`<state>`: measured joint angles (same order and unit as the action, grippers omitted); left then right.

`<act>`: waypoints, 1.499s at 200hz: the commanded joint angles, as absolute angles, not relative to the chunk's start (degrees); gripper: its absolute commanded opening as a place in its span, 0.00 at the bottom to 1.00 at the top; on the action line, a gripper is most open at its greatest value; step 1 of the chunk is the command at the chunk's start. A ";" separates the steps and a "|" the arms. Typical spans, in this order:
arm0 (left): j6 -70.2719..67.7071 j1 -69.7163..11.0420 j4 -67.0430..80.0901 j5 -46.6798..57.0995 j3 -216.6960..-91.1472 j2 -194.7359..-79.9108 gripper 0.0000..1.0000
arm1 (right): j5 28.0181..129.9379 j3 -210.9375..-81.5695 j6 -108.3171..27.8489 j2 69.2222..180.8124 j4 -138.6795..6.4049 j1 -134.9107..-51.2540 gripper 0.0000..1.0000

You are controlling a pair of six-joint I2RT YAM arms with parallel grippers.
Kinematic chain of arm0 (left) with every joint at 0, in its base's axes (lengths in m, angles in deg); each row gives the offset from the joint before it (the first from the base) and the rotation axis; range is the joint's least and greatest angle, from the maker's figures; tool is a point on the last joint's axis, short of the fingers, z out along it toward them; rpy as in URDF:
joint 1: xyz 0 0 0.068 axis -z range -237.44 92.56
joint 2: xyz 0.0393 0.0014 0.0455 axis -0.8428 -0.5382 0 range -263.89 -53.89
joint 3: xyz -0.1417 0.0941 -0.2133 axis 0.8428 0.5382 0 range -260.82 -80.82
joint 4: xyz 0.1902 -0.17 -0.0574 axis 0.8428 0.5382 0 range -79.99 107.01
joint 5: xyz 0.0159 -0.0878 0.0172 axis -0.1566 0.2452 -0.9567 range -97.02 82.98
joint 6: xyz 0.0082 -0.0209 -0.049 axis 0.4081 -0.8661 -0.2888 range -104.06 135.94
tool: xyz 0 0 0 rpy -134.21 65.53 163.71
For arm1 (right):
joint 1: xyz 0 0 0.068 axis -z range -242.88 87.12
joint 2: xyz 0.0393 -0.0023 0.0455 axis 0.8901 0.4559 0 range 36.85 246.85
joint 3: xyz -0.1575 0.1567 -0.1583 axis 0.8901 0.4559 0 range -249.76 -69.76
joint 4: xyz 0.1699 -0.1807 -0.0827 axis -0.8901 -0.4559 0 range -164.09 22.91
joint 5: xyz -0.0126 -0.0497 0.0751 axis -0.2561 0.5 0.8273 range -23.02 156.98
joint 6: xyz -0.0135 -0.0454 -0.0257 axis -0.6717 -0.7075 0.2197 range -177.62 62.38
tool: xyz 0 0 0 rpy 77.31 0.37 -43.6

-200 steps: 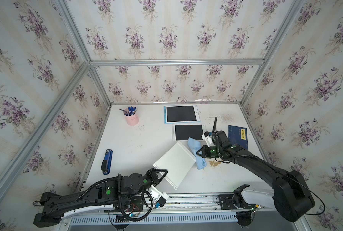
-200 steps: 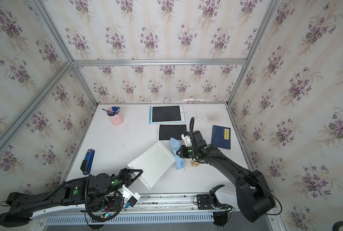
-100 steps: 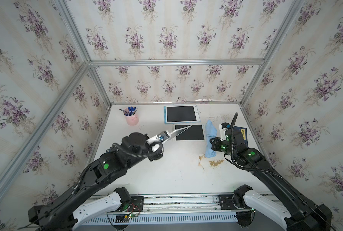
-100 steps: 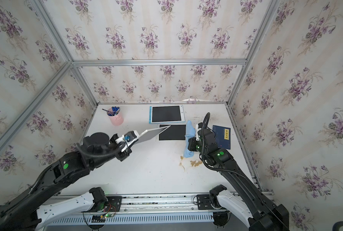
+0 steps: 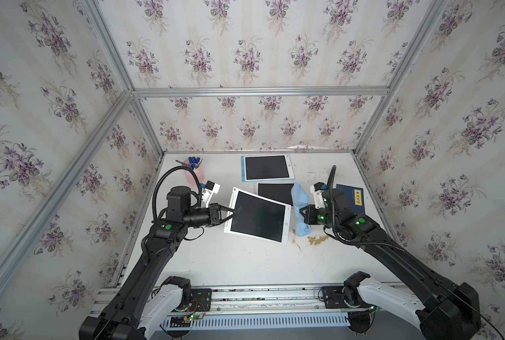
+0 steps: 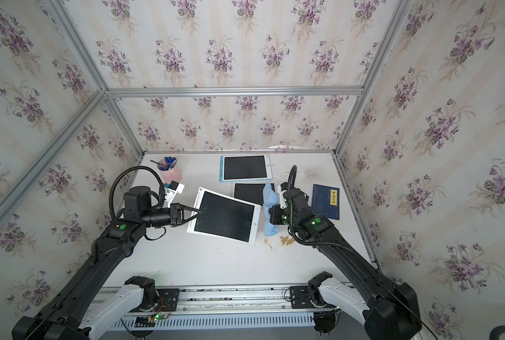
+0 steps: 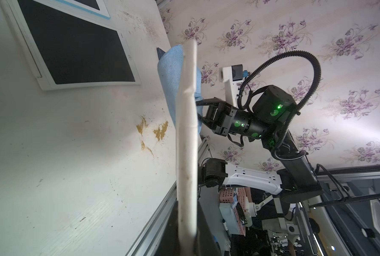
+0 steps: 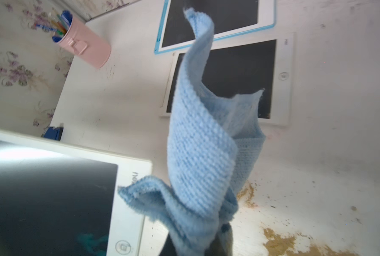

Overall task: Wipe the drawing tablet
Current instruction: Wipe the dirt from the drawing tablet.

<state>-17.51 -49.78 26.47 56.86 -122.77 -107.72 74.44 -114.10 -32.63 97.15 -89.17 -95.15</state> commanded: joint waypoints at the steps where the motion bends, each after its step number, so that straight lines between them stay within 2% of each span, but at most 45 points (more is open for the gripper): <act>1: -19.50 -50.03 23.86 60.06 -122.08 -107.92 0.00 | 76.30 -115.93 -33.76 100.20 -86.12 -98.81 0.00; 62: -16.58 -50.32 29.24 52.69 -119.63 -110.14 0.00 | 78.27 -116.29 -32.33 103.40 -83.38 -100.67 0.00; 129: -15.74 -50.27 33.56 44.21 -115.57 -108.41 0.00 | 78.83 -114.99 -27.42 117.17 -78.53 -107.19 0.00; 181: -14.85 -50.31 34.70 39.85 -112.39 -105.39 0.00 | 81.08 -109.83 -16.73 123.93 -67.76 -108.91 0.00; 212: -14.86 -50.32 33.92 40.61 -111.31 -105.31 0.00 | 88.59 -107.21 -10.42 128.07 -55.46 -109.44 0.00; 300: -14.85 -50.32 33.87 40.51 -110.59 -104.42 0.00 | 101.07 -124.43 -7.28 133.42 -47.78 -121.85 0.00</act>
<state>-15.77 -50.43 33.40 37.45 -110.49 -104.66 92.78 -122.76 -9.72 132.29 -53.55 -120.55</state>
